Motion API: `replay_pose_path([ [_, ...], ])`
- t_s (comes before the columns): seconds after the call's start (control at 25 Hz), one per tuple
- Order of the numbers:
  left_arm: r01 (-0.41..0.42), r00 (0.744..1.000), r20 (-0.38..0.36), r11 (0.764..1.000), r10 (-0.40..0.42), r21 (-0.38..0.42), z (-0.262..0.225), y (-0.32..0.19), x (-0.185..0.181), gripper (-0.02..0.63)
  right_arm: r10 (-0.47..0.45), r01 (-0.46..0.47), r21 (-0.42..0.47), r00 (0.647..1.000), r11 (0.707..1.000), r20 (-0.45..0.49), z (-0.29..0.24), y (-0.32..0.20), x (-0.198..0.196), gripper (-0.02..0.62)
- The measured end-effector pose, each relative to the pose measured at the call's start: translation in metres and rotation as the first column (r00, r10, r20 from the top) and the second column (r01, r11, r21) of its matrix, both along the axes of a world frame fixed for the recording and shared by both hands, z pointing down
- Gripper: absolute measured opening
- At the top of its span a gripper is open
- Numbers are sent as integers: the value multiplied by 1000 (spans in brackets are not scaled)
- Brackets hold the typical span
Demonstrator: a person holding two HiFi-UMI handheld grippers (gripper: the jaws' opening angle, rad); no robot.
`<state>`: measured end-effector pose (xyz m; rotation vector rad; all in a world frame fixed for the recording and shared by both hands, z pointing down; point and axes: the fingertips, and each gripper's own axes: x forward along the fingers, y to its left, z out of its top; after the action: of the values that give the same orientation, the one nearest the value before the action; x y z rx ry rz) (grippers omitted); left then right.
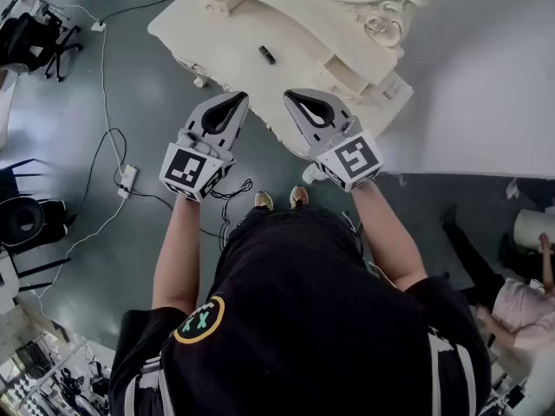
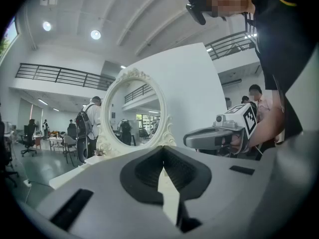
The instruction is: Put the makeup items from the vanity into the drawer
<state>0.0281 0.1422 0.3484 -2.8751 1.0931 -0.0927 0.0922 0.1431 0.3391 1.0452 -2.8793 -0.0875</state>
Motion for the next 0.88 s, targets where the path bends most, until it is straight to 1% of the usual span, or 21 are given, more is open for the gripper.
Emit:
replay_pose_path([
  [0.12, -2, 1000, -3, 1000, 2, 1, 1, -2, 0, 21, 2, -2, 15, 1000, 1000, -16, 5, -2, 2, 20],
  [0.28, -1, 1000, -6, 1000, 1, 1, 1, -4, -1, 21, 12, -12, 4, 1000, 1000, -18, 7, -3, 3, 20],
  [0.48, -4, 1000, -10, 1000, 4, -4, 1, -5, 1, 21, -8, 8, 21, 1000, 1000, -16, 4, -1, 1, 21],
  [0.64, -7, 1000, -9, 1000, 7, -5, 4, -6, 3, 21, -6, 6, 23, 1000, 1000, -15, 7, -2, 1, 24],
  [0.72, -8, 1000, -8, 1000, 8, -5, 4, -7, 3, 21, -2, 2, 6, 1000, 1000, -11, 10, -3, 2, 54],
  [0.8, -8, 1000, -9, 1000, 8, -6, 4, -7, 3, 21, -6, 6, -1, 1000, 1000, -6, 10, -3, 1, 101],
  [0.88, -9, 1000, -10, 1000, 9, -7, 4, -8, 3, 21, -21, 21, 2, 1000, 1000, -4, 9, -2, 0, 172],
])
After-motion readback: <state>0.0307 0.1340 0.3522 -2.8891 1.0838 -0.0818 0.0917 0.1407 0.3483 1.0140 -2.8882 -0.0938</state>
